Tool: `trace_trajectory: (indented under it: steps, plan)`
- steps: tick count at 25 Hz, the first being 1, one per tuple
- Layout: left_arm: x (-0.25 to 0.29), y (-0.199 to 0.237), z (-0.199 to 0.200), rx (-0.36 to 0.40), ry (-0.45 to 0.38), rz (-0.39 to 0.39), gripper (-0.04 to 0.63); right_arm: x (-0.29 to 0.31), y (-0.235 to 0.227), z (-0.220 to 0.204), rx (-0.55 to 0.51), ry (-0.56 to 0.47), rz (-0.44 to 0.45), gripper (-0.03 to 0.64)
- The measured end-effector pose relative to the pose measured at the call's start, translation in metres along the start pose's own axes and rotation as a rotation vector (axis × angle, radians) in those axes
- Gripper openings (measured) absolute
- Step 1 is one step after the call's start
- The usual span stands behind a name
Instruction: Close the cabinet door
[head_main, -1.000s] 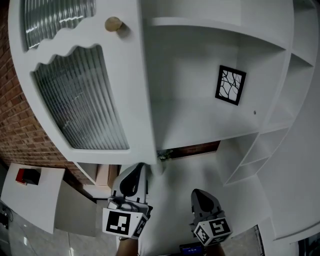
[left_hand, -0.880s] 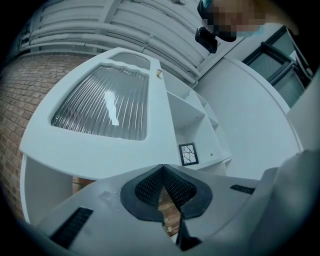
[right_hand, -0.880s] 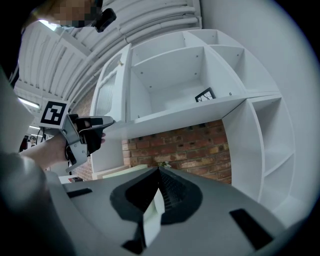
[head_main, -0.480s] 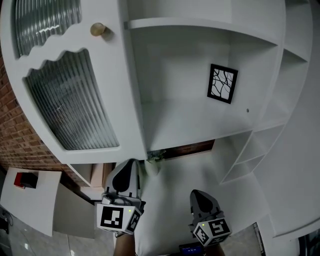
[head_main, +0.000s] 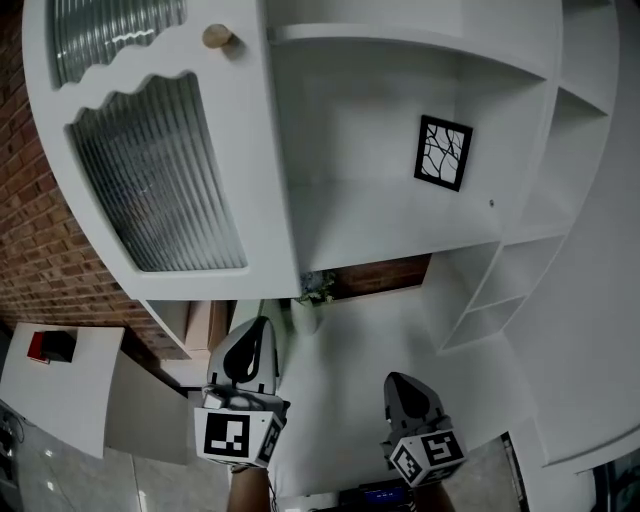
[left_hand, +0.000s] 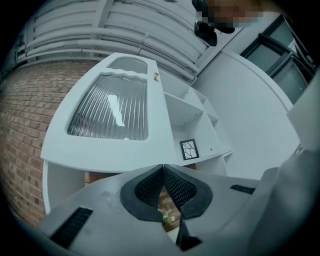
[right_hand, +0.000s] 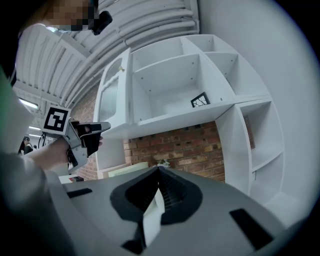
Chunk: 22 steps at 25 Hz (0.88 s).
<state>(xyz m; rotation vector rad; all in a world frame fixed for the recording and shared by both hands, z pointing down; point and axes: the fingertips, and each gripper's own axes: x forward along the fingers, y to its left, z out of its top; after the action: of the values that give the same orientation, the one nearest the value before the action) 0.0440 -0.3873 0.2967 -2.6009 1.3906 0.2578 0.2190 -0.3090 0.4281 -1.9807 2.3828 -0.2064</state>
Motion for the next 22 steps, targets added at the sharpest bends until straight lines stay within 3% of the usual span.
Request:
trace_trajectory:
  steps: [11,18,22]
  plan:
    - [-0.093,-0.003,-0.01,-0.081,0.051,0.013,0.014,-0.055,0.057,-0.009,-0.072,0.02,0.011,0.0]
    - [-0.143,-0.002,-0.021,-0.097,0.083,0.022,0.014,-0.079,0.09,-0.016,-0.13,0.031,0.0,0.0]
    - [-0.167,-0.005,-0.037,-0.054,0.13,0.017,0.014,-0.09,0.097,-0.021,-0.143,0.017,-0.025,0.0]
